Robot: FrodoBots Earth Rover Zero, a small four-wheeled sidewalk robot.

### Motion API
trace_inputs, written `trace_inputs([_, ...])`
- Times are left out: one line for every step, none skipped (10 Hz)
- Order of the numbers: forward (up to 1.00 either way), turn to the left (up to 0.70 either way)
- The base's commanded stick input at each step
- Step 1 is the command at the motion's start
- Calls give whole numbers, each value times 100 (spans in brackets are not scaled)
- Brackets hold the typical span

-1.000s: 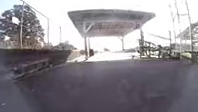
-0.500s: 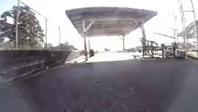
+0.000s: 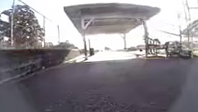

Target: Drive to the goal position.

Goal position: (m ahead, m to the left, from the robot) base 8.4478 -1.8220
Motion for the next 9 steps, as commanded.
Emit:
trace_inputs([70, 0])
trace_inputs([70, 0])
trace_inputs([70, 0])
trace_inputs([70, 0])
trace_inputs([70, 0])
trace_inputs([70, 0])
trace_inputs([70, -3])
trace_inputs([70, -5])
trace_inputs([70, -1])
